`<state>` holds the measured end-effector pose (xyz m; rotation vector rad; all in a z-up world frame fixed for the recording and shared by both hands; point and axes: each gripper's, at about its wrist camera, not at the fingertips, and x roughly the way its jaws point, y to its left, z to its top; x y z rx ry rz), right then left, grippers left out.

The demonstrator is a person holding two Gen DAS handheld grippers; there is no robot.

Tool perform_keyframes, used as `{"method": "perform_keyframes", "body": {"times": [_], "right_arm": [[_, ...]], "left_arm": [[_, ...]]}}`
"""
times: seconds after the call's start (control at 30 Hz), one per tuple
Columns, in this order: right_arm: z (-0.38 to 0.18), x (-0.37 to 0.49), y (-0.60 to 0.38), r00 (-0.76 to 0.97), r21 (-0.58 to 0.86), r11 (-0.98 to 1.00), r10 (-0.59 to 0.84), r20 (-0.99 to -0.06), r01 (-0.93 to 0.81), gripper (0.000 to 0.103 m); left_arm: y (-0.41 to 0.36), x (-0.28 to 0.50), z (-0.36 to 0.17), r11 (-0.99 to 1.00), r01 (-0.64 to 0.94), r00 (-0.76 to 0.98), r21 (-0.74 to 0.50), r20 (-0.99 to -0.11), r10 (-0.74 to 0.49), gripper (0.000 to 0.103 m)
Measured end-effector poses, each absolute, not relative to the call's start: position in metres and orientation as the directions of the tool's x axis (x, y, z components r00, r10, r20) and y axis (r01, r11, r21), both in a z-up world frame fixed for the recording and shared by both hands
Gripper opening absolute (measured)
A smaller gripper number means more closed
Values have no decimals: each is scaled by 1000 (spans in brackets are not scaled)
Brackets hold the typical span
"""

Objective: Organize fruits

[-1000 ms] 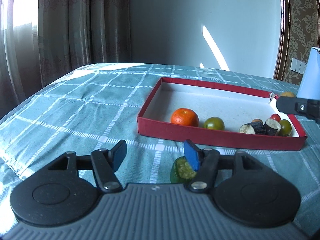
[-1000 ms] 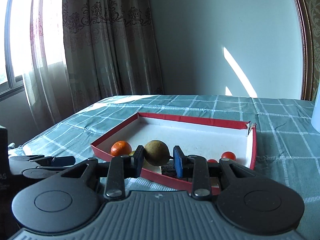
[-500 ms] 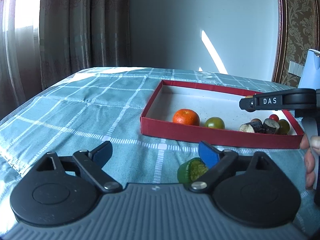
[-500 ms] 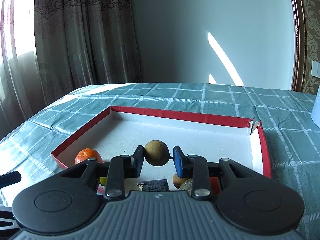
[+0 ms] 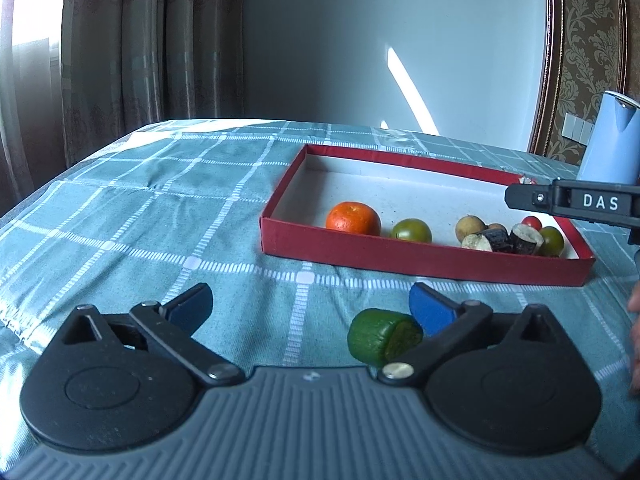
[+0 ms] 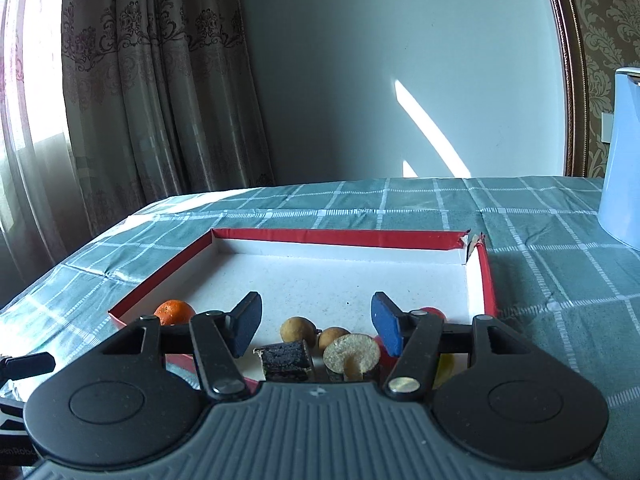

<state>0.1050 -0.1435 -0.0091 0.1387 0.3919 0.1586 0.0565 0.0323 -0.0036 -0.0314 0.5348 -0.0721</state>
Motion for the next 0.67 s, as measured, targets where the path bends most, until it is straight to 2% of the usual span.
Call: {"method": "perform_keyframes", "body": {"times": [0.13, 0.2, 0.5, 0.67], "right_arm": [[-14, 82, -156, 913, 206, 970, 198, -357, -130, 60], [-18, 70, -162, 911, 225, 965, 210, -355, -135, 60], [-30, 50, -179, 910, 258, 959, 205, -360, -114, 60], [-32, 47, -179, 907, 261, 957, 216, -361, -125, 60]], "left_arm": [[30, 61, -8, 992, 98, 825, -75, -552, -123, 103], [27, 64, -10, 995, 88, 812, -50, -575, -101, 103], [14, 57, -6, 997, 13, 848, 78, -529, 30, 103], [10, 54, -5, 995, 0, 851, 100, -522, 53, 103]]}}
